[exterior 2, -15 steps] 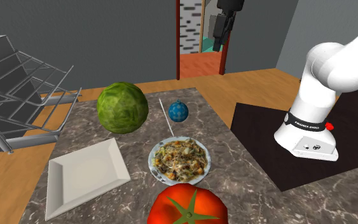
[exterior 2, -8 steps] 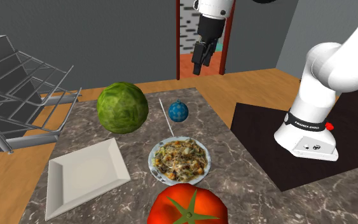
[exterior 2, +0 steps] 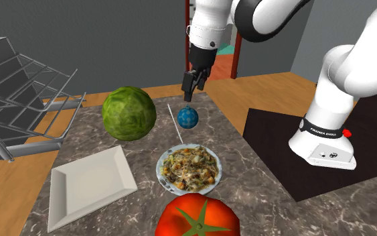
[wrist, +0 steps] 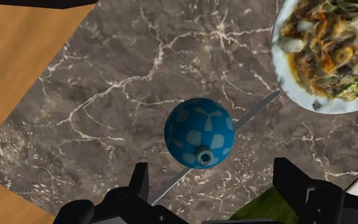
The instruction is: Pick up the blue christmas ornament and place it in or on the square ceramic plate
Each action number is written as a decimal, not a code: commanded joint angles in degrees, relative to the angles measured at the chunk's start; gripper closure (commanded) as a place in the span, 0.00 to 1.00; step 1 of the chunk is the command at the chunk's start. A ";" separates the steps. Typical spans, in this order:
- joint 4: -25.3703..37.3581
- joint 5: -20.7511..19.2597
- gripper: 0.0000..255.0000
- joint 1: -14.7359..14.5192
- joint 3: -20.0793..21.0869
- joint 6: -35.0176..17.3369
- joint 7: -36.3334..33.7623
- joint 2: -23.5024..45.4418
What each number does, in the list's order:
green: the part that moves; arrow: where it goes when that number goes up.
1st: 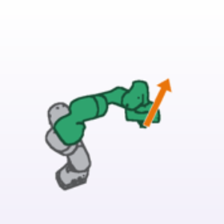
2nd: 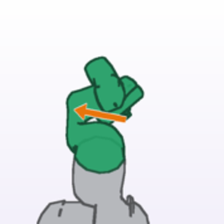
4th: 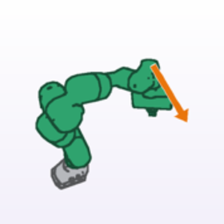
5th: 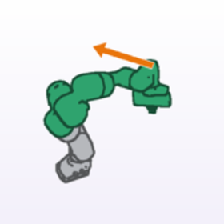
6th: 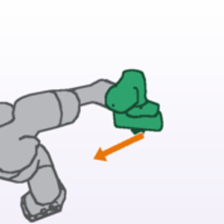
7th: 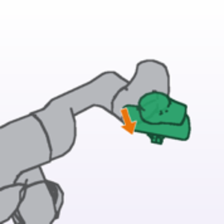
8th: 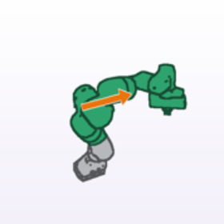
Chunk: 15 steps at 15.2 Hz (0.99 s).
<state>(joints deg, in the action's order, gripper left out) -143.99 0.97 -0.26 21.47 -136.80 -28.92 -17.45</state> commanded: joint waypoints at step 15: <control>-1.27 -2.87 1.00 1.31 1.31 -6.76 -2.51 5.61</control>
<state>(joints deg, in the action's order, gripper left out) -145.26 -1.89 1.04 22.78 -143.56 -31.43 -11.84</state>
